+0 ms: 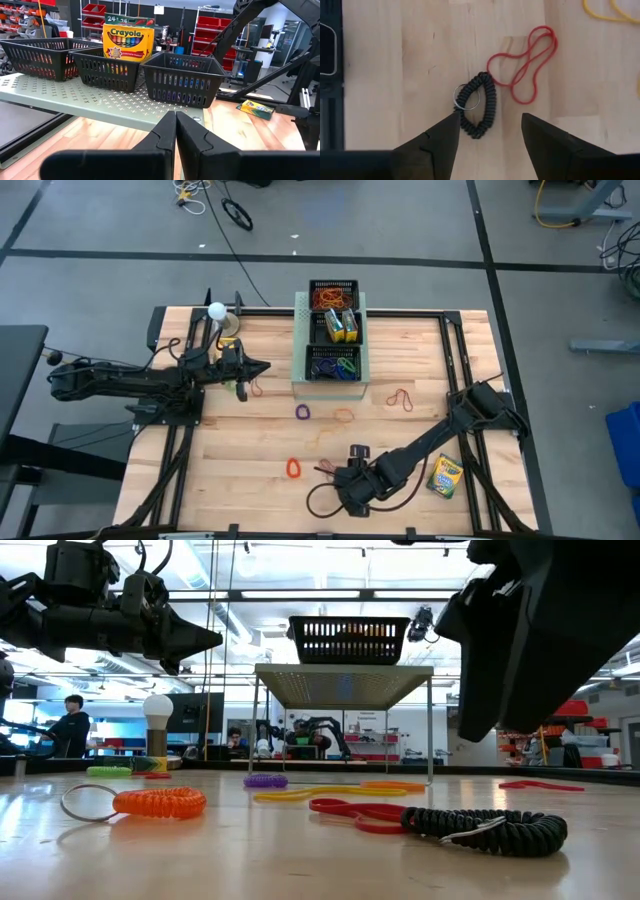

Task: Pick & Place Office Desk Supplies
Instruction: Put the black spring keychain into the bottom black bin on the shelf

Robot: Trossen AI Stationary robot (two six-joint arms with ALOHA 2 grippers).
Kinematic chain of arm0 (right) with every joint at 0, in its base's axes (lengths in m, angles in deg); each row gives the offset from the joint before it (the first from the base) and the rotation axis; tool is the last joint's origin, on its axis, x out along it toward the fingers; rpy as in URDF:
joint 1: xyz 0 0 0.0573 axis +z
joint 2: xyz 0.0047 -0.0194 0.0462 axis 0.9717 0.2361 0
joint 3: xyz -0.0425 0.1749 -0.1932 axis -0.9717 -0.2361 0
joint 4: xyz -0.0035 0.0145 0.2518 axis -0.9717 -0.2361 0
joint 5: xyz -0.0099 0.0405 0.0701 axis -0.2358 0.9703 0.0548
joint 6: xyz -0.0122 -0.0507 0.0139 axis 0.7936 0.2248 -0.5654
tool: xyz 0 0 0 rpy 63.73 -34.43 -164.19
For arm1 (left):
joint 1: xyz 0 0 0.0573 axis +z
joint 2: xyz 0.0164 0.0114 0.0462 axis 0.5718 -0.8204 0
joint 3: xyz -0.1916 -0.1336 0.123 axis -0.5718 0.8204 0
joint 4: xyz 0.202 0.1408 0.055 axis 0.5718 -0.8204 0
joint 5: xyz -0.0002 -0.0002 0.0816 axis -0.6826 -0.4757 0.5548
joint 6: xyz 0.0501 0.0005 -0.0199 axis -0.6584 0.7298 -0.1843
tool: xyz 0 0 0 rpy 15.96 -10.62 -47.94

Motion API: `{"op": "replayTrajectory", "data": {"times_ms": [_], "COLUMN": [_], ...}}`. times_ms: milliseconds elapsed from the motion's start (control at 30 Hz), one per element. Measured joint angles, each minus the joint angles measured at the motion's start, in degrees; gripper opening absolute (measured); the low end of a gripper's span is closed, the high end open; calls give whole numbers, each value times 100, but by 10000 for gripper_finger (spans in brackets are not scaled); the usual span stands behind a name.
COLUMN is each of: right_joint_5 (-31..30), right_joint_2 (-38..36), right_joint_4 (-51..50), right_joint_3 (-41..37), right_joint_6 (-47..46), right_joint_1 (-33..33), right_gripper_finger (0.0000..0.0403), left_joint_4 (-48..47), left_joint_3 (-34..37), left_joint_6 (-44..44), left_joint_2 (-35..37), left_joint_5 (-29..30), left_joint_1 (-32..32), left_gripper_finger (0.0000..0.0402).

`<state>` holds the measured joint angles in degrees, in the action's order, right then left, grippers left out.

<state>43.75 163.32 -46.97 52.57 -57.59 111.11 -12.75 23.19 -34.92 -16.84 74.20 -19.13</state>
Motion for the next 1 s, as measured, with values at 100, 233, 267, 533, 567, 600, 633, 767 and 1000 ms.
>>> {"op": "replayTrajectory", "data": {"times_ms": [100,233,267,533,567,600,633,767,1000], "right_joint_5": [82,6,-75,44,144,241,333,588,943], "right_joint_2": [0,0,0,0,0,0,0,0,0], "right_joint_4": [-12,-194,-260,-466,-469,-483,-490,-430,-152], "right_joint_3": [0,0,0,0,0,0,0,0,-33], "right_joint_6": [-97,-149,-134,-162,-112,-69,-14,110,152], "right_joint_1": [-55,-191,-230,-540,-585,-623,-657,-708,-483], "right_gripper_finger": [222,222,222,222,222,222,222,222,222], "left_joint_4": [0,0,0,0,1,0,2,2,1], "left_joint_3": [0,0,0,0,0,0,0,0,0], "left_joint_6": [0,0,0,0,0,0,0,0,0], "left_joint_2": [0,0,0,0,1,0,0,0,0], "left_joint_5": [0,0,-2,0,-1,-2,-1,-2,0], "left_joint_1": [2,2,1,1,2,1,2,0,2], "left_gripper_finger": [20,20,20,20,20,20,20,20,20]}}
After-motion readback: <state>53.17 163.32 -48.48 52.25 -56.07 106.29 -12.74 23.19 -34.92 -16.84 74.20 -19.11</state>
